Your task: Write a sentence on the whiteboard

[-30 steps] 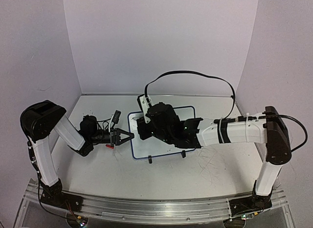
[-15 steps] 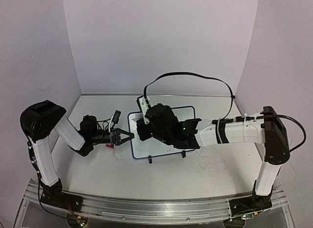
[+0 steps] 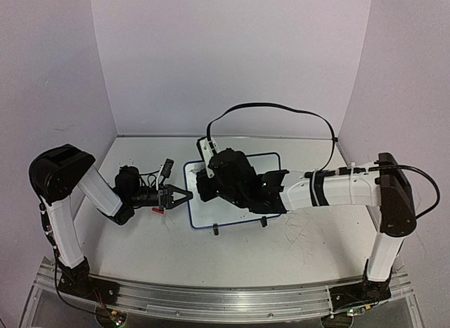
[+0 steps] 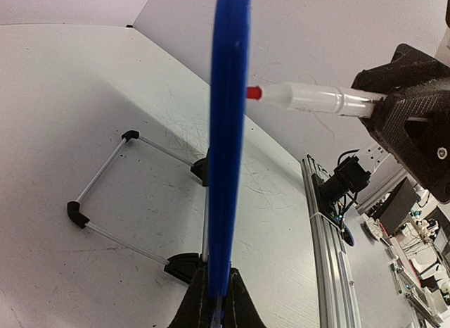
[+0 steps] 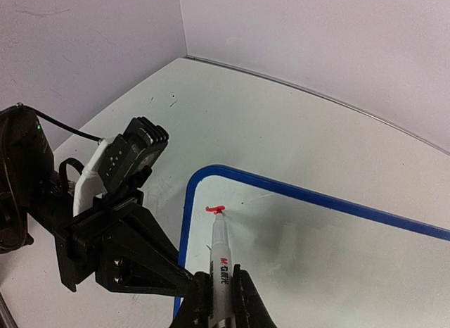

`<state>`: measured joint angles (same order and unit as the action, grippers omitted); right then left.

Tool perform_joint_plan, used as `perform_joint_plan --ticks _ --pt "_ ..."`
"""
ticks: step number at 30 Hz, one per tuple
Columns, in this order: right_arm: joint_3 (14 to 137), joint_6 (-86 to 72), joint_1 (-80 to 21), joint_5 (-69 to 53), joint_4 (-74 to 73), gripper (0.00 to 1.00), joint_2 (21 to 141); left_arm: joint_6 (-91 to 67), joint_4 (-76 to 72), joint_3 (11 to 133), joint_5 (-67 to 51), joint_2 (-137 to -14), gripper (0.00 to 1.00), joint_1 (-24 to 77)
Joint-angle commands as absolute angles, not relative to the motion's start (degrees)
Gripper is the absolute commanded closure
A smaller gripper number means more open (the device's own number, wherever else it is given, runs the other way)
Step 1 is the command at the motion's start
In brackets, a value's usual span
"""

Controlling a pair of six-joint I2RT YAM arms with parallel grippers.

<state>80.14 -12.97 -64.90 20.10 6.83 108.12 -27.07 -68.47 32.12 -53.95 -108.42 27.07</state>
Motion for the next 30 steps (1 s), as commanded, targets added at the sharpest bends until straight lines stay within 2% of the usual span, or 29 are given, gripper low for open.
perform_joint_plan --ticks 1,30 --pt "82.3 -13.6 -64.5 21.7 6.5 1.00 109.4 -27.7 -69.0 31.2 -55.6 -107.7 1.00 26.9" --pt "77.6 -16.9 -64.8 20.3 4.1 1.00 107.0 -27.7 -69.0 31.3 -55.7 -107.5 1.00 26.9"
